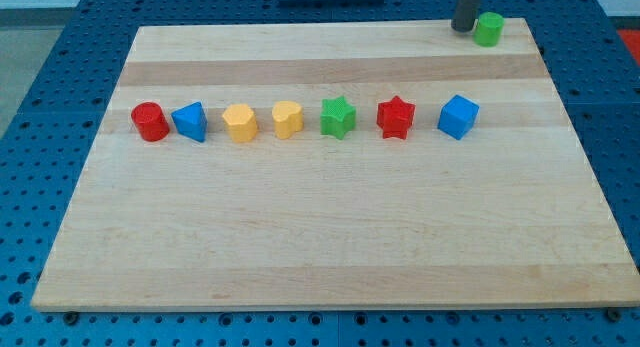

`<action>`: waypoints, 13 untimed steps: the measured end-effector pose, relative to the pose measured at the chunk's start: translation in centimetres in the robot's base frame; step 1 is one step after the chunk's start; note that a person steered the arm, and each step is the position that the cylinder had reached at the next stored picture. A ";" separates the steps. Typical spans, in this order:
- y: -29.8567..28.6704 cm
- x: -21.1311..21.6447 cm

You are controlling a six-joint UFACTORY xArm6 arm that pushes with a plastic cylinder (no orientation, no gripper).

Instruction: Move the blue cube along with the red star to the green star

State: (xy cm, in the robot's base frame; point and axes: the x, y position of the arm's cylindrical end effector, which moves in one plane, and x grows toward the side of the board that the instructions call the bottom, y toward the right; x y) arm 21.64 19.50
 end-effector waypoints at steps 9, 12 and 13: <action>-1.1 18.7; -4.1 18.2; -4.7 17.5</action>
State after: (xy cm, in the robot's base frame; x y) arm 39.11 14.75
